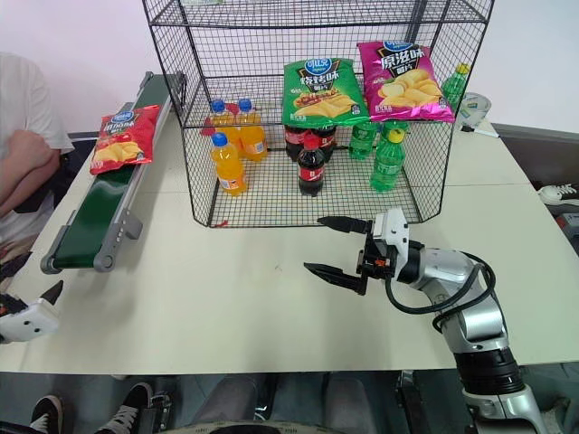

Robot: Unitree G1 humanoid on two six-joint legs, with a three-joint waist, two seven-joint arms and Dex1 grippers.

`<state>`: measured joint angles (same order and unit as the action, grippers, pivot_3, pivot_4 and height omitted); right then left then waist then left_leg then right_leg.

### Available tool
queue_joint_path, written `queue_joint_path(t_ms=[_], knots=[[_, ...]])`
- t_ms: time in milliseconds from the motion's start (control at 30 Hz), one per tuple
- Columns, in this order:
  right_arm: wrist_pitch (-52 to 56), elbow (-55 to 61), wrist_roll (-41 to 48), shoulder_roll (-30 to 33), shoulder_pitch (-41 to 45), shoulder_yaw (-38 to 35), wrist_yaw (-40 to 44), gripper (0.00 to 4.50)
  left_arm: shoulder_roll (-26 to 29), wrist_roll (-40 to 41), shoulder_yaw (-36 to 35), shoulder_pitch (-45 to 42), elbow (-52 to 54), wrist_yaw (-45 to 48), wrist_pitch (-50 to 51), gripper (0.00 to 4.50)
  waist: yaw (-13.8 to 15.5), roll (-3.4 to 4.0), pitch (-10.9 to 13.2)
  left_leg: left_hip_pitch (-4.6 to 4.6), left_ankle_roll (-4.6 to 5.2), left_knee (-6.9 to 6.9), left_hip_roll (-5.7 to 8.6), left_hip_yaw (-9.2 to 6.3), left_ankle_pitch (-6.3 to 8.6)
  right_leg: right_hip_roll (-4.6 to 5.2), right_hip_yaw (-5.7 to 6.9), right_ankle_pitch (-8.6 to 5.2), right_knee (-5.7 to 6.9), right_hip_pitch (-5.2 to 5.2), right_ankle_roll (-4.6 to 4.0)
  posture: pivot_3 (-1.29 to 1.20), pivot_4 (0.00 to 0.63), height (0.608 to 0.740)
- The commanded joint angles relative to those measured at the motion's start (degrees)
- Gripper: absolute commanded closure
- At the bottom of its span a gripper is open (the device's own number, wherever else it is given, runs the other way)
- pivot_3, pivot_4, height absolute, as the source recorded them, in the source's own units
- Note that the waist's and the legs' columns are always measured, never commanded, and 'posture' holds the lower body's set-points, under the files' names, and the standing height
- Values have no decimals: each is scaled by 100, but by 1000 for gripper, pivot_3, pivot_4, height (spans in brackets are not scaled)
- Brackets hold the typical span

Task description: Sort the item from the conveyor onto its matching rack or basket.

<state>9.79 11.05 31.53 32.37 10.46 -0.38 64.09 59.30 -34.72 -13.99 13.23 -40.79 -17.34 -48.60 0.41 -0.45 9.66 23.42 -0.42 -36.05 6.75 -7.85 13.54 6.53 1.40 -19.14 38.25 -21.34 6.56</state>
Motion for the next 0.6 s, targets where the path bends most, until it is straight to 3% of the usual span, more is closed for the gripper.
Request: queue_joint_path(t_ms=[33, 600], knots=[[-39, 97, 1, -30, 102, -8, -7, 0, -23, 215, 66, -22, 158, 47, 89, 67, 0, 0, 0, 0, 0, 0, 0, 0, 0, 0, 0, 0, 0, 0, 0, 0, 150, 740], [-21, 150, -51, 15, 21, -50, -39, 0, -210, 220, 132, 178, 810, -114, 612, 67, 1, -3, -2, 0, -1, -2, 0, 0, -1, 0, -1, 0, 2, 0, 0, 0, 150, 740]])
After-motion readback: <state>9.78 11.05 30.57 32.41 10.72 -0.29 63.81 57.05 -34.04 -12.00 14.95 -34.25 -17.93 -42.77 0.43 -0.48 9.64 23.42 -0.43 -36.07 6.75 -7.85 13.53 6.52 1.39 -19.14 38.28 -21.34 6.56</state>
